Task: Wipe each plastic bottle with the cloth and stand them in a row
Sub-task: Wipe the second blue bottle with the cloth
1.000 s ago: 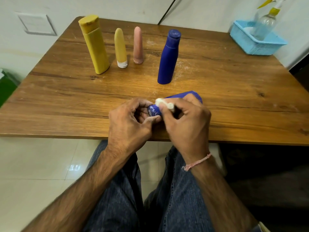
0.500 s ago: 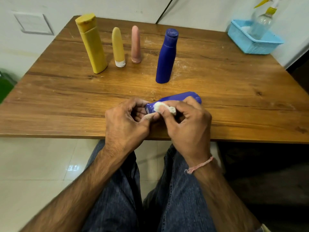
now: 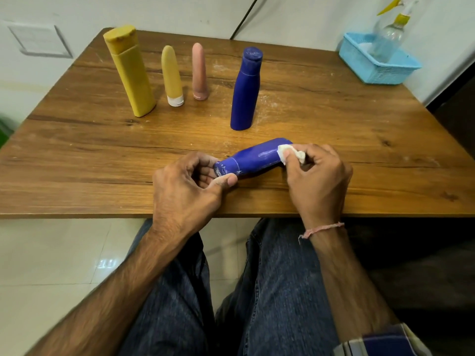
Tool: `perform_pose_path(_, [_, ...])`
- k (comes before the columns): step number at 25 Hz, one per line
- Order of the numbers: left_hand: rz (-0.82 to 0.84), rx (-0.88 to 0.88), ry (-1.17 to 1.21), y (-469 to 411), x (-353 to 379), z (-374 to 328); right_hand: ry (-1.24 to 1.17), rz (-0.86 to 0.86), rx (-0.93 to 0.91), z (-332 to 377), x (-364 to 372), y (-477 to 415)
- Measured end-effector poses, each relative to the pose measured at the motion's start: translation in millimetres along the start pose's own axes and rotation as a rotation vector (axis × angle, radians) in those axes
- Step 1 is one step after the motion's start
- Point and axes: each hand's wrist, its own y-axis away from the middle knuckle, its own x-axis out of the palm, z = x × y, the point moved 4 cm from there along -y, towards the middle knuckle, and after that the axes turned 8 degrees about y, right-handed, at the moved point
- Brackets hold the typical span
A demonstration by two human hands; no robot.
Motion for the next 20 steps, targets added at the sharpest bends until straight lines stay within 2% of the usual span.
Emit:
perform_pose_path(2, [0.001, -0.001, -0.008, -0.4, -0.4, 0.3, -0.043, 0.012, -0.006, 1.8, 1.0, -1.5])
perform_pose_path(5, [0.013, 0.023, -0.038, 0.6, -0.8, -0.9, -0.158, 0.141, -0.186, 36.9, 6.4, 24.3])
perform_pose_path(7, [0.021, 0.019, -0.034, 0.7, 0.2, 0.4, -0.159, 0.203, -0.236, 42.7, 8.5, 29.0])
perform_pose_path(10, [0.031, 0.007, -0.017, 1.3, 1.7, 2.1, 0.001, 0.088, -0.054, 3.0, 13.7, -13.8])
perform_pose_path(12, [0.023, 0.011, -0.026, 2.0, 1.5, 1.1, 0.089, 0.086, 0.068, -17.9, 13.5, -34.5])
perform_pose_path(13, [0.017, 0.016, -0.027, 2.3, 1.0, 0.7, 0.101, 0.094, 0.072, -17.7, 14.9, -33.2])
perform_pose_path(18, [0.017, 0.04, -0.044, 4.9, 1.0, 0.3, -0.078, 0.204, -0.237, 33.3, 9.6, 20.2])
perform_pose_path(20, [0.018, 0.034, -0.039, 5.2, 1.4, 0.0, -0.036, 0.185, -0.215, 17.8, 9.3, 6.7])
